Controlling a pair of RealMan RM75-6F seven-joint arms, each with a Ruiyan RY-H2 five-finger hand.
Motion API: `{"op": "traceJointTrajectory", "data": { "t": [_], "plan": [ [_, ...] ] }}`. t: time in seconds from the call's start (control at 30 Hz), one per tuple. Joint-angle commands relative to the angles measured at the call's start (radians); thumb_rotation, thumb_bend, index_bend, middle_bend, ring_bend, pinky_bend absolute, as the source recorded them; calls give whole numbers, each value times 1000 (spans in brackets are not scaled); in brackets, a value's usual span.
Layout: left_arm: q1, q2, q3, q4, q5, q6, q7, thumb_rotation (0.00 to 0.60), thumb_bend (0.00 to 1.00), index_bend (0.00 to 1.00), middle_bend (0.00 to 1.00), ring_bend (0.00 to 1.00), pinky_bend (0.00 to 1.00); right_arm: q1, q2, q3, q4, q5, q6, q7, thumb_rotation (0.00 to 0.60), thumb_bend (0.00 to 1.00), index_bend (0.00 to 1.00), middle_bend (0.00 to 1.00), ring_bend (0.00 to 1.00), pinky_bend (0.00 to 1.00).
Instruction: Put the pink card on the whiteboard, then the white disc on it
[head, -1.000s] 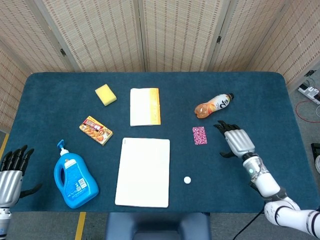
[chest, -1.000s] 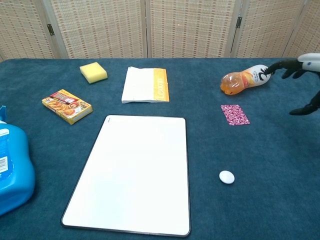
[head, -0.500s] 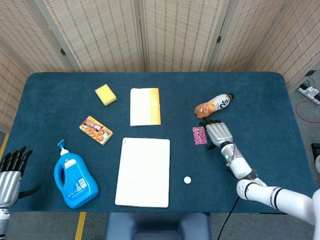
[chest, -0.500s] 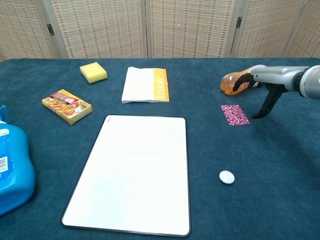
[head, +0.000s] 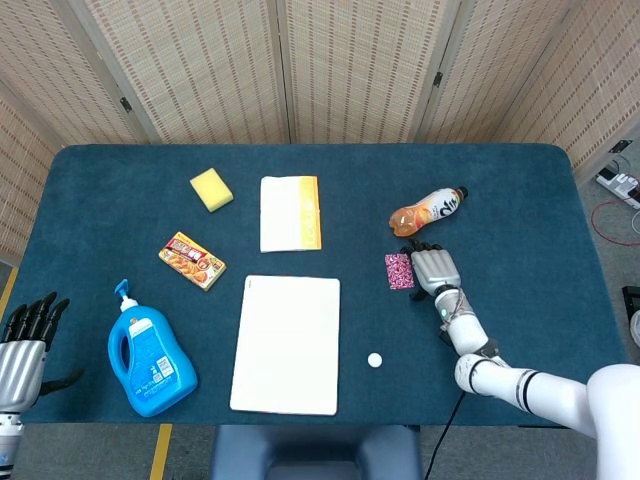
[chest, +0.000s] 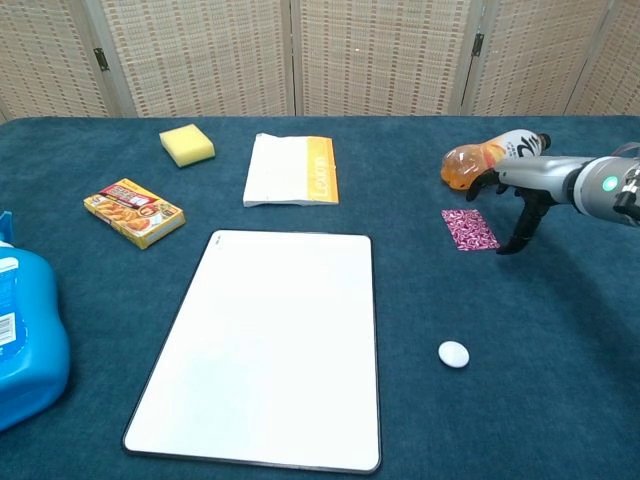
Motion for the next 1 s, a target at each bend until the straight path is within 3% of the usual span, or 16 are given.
{"op": "traceJointTrajectory", "data": {
  "t": [0.03, 0.43, 1.0],
  "plan": [
    [-2, -1, 0, 0, 1, -2, 0, 600, 134, 23, 0, 0, 0, 15, -18, 1, 23, 22, -9, -4, 600, 234, 143, 70, 120, 142],
    [-2, 0, 0, 5, -2, -4, -4, 600, 133, 37, 0, 0, 0, 71, -76, -6, 91, 98, -35, -39, 600, 235, 113, 70, 120, 143],
    [-1, 0, 3, 12, -6, -8, -9, 600, 133, 47, 0, 0, 0, 143, -81, -42, 116, 227, -52, -125, 600, 235, 181, 72, 120, 142]
  ]
}}
